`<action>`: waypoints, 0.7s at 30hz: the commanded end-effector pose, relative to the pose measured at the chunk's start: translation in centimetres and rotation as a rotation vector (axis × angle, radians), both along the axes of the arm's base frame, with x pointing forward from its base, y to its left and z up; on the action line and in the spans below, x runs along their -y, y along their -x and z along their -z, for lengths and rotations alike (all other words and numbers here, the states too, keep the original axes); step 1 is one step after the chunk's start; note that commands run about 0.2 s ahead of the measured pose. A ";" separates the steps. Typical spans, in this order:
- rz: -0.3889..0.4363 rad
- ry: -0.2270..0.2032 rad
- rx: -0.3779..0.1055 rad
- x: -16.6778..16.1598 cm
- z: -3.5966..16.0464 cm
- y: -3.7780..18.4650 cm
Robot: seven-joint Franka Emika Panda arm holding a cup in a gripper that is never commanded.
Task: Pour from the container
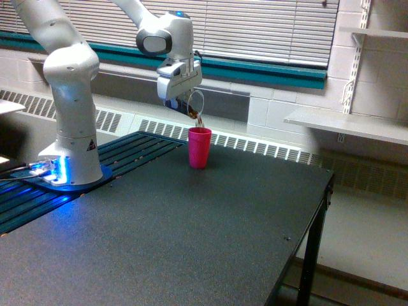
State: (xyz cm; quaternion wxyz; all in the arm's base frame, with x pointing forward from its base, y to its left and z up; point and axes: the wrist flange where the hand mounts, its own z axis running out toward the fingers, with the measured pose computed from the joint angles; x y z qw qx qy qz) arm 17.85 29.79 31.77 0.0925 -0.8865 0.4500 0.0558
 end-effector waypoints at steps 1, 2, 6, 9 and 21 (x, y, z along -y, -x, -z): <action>-0.016 -0.010 -0.002 0.3 0.1 -0.2; -0.017 -0.011 -0.003 0.4 0.2 -0.2; -0.018 -0.013 -0.011 0.6 0.3 -0.2; -0.023 -0.019 -0.015 1.6 0.0 -1.4; -0.030 -0.020 -0.041 2.5 -0.4 -1.2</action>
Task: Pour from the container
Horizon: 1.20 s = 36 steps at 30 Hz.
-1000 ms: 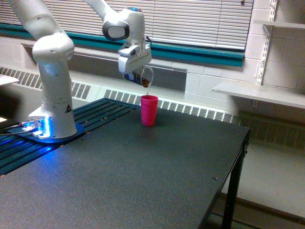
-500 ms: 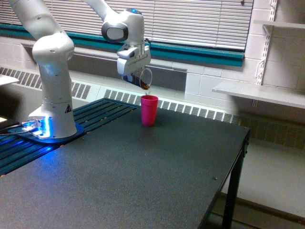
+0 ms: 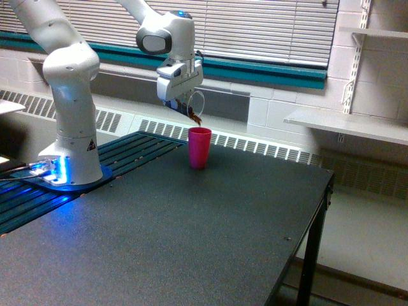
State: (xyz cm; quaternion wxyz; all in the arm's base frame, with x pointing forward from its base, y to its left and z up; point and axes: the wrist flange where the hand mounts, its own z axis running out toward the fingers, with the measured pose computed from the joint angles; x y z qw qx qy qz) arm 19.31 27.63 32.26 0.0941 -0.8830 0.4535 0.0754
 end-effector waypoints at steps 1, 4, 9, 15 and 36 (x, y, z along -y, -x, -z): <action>-0.038 0.000 -0.007 0.2 0.1 0.4; -0.039 -0.002 -0.012 0.2 0.2 0.5; -0.042 -0.011 -0.024 0.2 0.3 0.6; -0.037 -0.015 -0.036 0.4 0.7 0.6; -0.056 -0.031 -0.054 0.3 0.8 0.4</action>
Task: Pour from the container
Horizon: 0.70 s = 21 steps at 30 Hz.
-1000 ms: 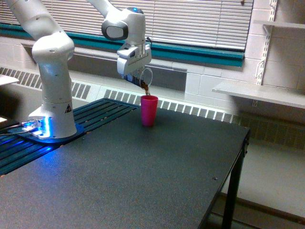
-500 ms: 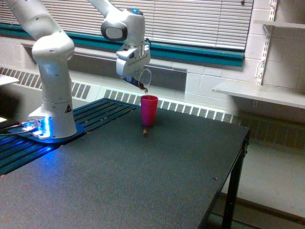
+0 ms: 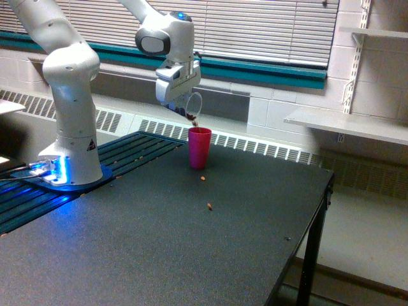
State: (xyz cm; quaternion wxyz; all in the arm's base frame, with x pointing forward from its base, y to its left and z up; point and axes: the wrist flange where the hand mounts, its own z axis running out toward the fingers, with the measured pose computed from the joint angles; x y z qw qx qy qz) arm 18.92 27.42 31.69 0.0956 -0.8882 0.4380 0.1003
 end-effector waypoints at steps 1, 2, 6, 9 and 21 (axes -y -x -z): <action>-0.020 -0.007 -0.016 0.0 0.3 0.0; -0.022 -0.010 -0.017 0.0 0.2 0.0; -0.026 -0.018 -0.020 -0.1 0.2 0.0; -0.026 -0.018 -0.023 -0.1 0.2 0.0; -0.027 -0.031 -0.031 -0.1 0.3 0.0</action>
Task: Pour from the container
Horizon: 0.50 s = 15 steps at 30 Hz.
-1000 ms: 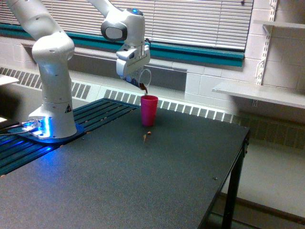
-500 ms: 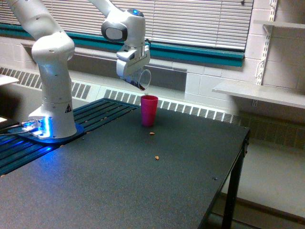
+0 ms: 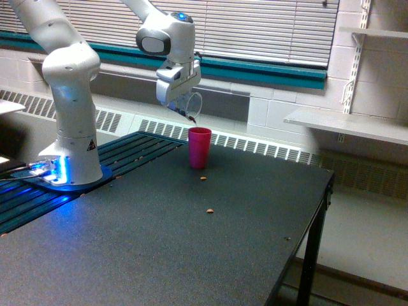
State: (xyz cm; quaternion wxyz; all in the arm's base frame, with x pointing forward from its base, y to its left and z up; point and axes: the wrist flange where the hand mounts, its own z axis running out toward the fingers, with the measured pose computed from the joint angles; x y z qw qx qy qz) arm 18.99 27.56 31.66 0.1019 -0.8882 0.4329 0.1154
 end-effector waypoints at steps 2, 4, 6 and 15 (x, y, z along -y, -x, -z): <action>-0.018 -0.014 -0.011 -0.1 0.2 0.1; -0.019 -0.018 -0.015 -0.2 0.3 0.2; -0.018 -0.024 -0.020 -0.2 0.3 0.3; -0.021 -0.037 -0.028 -0.1 0.4 -0.2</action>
